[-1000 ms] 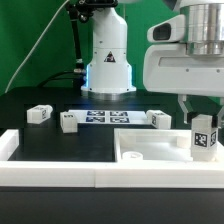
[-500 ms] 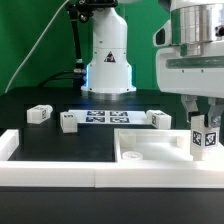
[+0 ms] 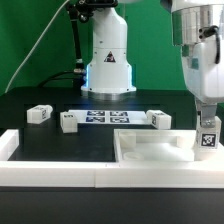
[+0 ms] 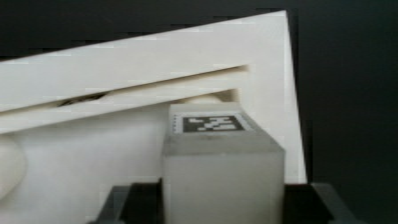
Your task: Assemble one leg
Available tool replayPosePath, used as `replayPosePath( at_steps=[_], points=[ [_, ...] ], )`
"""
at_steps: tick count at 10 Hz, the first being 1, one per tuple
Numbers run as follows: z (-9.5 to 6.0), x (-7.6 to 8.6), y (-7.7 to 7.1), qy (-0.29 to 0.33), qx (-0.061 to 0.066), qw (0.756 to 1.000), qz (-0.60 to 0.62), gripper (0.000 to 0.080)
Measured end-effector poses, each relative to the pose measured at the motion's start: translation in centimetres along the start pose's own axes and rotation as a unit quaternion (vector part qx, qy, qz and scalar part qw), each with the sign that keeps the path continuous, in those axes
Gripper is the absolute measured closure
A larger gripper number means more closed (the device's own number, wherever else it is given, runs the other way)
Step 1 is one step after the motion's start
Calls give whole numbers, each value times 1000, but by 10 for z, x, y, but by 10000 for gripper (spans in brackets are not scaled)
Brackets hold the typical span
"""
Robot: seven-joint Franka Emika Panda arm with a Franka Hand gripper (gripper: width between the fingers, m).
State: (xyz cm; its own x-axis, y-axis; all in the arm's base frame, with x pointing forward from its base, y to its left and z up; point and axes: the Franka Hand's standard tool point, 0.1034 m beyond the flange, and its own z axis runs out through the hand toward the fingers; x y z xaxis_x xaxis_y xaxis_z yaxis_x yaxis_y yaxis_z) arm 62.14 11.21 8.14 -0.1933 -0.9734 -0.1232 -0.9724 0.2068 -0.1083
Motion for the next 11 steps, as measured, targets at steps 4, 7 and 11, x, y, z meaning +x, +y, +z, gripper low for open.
replayPosePath(
  at_steps=[4, 7, 11],
  points=[
    [1, -1, 1, -3, -1, 998, 60, 311],
    [1, -1, 0, -3, 0, 1000, 1, 157],
    [1, -1, 1, -3, -3, 1000, -16, 150]
  ],
)
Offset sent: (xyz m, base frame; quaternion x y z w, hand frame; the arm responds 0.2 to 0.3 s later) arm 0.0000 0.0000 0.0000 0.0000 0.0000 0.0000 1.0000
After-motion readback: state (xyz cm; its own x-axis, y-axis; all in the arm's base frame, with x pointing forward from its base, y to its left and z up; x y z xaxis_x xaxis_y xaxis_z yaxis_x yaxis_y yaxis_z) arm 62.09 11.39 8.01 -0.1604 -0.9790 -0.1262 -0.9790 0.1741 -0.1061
